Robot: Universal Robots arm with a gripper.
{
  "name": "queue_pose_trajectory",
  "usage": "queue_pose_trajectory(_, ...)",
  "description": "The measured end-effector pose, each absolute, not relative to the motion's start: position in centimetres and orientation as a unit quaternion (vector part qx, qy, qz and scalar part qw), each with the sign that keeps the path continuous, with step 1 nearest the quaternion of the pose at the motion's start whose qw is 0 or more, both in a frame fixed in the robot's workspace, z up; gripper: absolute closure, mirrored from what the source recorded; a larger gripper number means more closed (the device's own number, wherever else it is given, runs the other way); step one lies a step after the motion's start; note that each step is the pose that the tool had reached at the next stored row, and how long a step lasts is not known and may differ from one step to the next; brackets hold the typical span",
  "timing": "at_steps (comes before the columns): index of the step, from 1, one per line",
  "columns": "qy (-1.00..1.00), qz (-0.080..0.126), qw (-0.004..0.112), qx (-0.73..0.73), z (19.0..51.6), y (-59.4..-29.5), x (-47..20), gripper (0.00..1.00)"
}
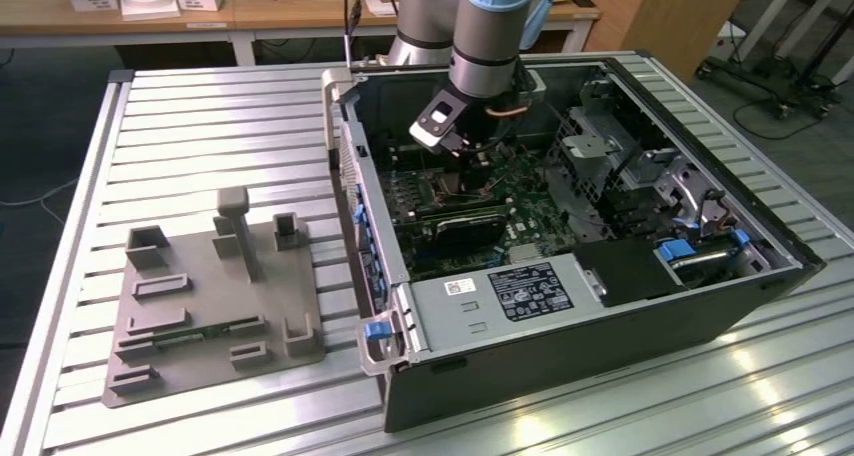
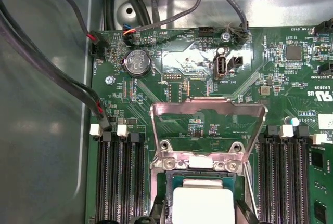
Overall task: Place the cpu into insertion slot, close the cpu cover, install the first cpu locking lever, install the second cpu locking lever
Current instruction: 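Place the cpu into insertion slot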
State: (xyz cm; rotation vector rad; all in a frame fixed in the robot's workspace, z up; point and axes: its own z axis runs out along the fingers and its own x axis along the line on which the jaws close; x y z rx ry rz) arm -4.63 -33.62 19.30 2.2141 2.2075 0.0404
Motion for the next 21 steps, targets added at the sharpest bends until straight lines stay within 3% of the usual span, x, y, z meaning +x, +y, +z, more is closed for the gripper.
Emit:
queue_pose_trajectory(11,0.706,0.013,0.007,0.708,19.29,-33.61,-4.63,0.38)
queue_pose_trajectory(12,0.706,0.013,0.007,0.708,19.29,-33.61,-4.63,0.31)
queue_pose_trajectory(21,0.706,0.013,0.007,0.708,19.83,-33.61,-4.63,0.31)
